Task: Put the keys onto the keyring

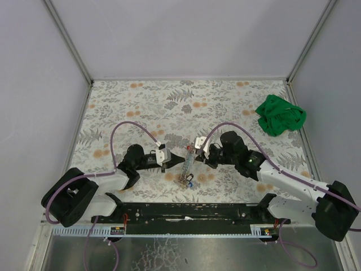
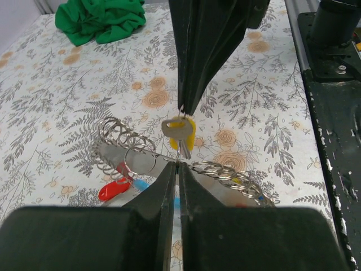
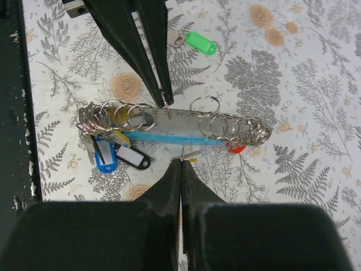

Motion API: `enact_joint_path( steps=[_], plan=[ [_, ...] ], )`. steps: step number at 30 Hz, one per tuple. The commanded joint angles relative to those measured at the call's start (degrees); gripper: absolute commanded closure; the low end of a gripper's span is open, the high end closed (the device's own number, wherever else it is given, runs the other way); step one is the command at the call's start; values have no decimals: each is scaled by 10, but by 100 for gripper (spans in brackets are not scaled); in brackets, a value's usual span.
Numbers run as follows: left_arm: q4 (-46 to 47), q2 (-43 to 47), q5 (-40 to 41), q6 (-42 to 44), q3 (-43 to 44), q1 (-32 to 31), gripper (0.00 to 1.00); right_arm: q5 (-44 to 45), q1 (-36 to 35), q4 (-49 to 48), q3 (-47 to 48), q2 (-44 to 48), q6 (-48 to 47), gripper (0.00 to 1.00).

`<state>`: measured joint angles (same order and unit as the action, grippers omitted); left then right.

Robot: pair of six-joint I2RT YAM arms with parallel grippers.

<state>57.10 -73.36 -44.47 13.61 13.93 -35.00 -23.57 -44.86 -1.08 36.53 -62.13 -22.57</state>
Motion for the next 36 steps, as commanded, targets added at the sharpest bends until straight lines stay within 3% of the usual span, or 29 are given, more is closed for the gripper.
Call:
enact_joint_path(
  steps=[1, 7, 16, 36],
  plan=[
    [62, 20, -32, 37, 2, -3, 100, -53, -5, -31, 32, -15, -36, 100],
    [27, 32, -28, 84, 6, -2, 100, -94, -12, -61, 0, -2, -92, 100],
    [0, 47, 11, 162, -6, -14, 100, -79, -17, -89, -24, 0, -170, 100],
    [-37, 55, 64, 232, -9, -48, 100, -51, -28, -118, -57, 4, -275, 100]
  ],
)
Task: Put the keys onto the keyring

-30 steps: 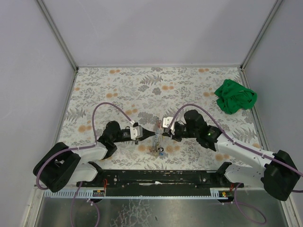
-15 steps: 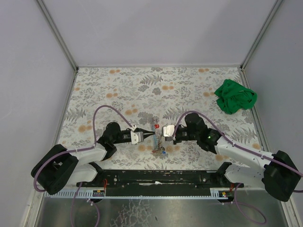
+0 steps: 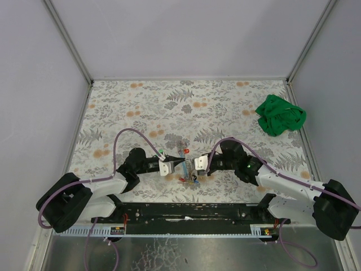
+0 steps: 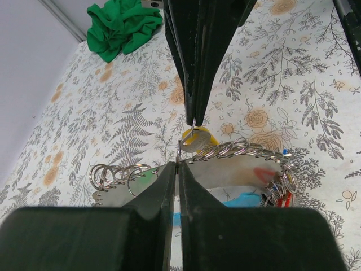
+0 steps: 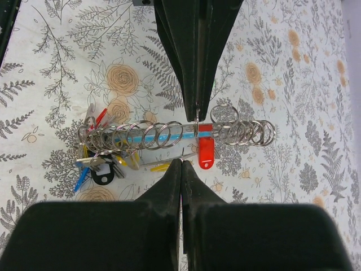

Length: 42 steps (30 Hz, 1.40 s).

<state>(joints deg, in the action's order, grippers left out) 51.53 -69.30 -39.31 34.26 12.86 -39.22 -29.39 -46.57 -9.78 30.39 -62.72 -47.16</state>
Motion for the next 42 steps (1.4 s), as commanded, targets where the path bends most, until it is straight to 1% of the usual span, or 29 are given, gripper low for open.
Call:
enact_joint_path(
  steps=[1, 13, 27, 34, 42],
  plan=[
    [17, 14, 12, 27, 2, -7, 100, 10, -12, -31, 6, 8, -32, 100],
    [-1, 14, 14, 32, 9, -15, 100, 53, -30, -24, 19, -8, -44, 100],
    [-9, 12, 14, 33, 13, -18, 100, 48, -37, -46, 16, -7, -39, 100],
    [-11, 10, 15, 33, 15, -18, 100, 42, -41, -40, 21, -7, -39, 100],
    [-13, 10, 15, 32, 16, -18, 100, 62, -43, -38, 20, -6, -37, 100]
  ],
)
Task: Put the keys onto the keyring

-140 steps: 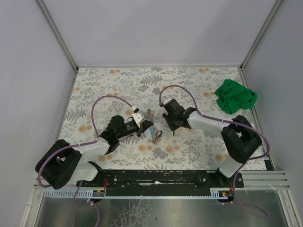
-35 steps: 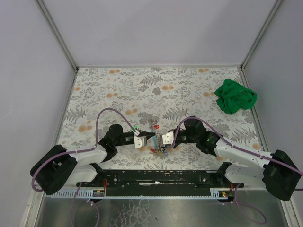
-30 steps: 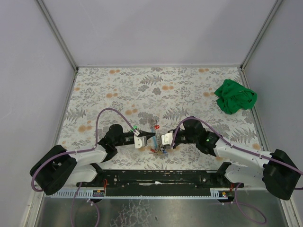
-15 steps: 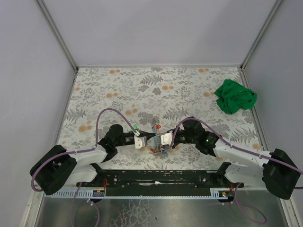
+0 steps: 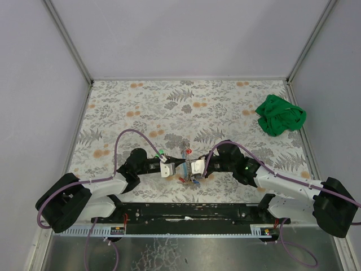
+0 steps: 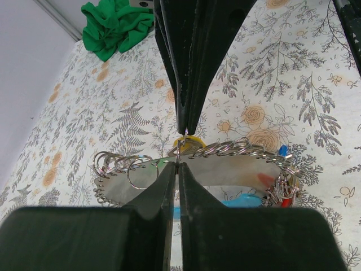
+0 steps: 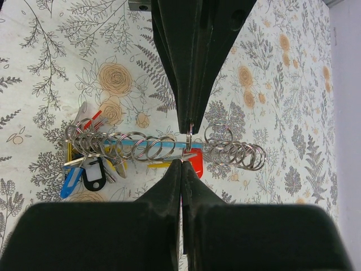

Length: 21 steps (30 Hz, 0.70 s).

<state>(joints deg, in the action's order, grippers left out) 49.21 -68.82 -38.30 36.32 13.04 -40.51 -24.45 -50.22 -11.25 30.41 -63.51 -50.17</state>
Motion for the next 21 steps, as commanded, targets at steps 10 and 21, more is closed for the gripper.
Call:
enact_joint_path(
  steps=[10, 21],
  plan=[
    [8, 3, 5, 10, 17, -4, 100, 28, -8, -17, 20, 12, -6, 100],
    [6, 2, 3, 9, 19, -5, 100, 3, -7, -26, 22, 15, -2, 100]
  ],
)
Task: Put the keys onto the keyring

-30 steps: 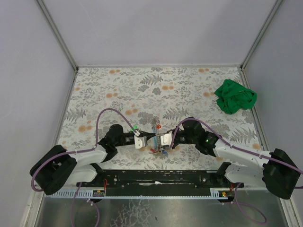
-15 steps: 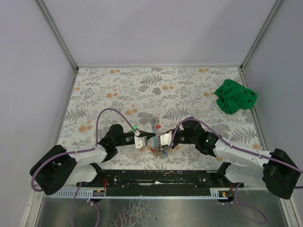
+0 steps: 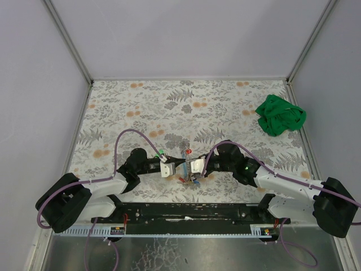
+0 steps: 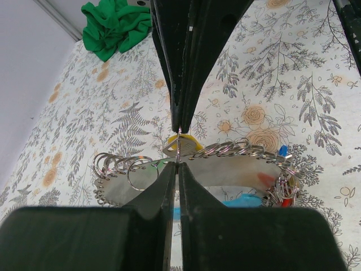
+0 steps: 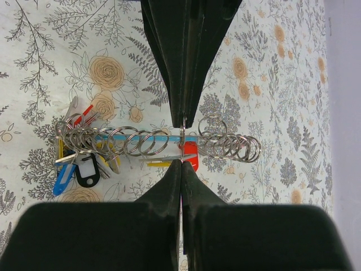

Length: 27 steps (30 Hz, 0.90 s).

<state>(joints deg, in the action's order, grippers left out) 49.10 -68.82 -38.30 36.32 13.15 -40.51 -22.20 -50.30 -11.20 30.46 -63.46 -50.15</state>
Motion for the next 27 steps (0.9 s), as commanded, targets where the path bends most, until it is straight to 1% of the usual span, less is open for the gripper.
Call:
enact_joint_path(
  steps=[1, 27],
  plan=[
    [6, 2, 3, 9, 18, -4, 100, -20, -7, -27, 21, 13, -2, 100],
    [2, 1, -7, 8, 21, -5, 100, -24, -10, -50, 20, 11, 11, 100]
  ],
)
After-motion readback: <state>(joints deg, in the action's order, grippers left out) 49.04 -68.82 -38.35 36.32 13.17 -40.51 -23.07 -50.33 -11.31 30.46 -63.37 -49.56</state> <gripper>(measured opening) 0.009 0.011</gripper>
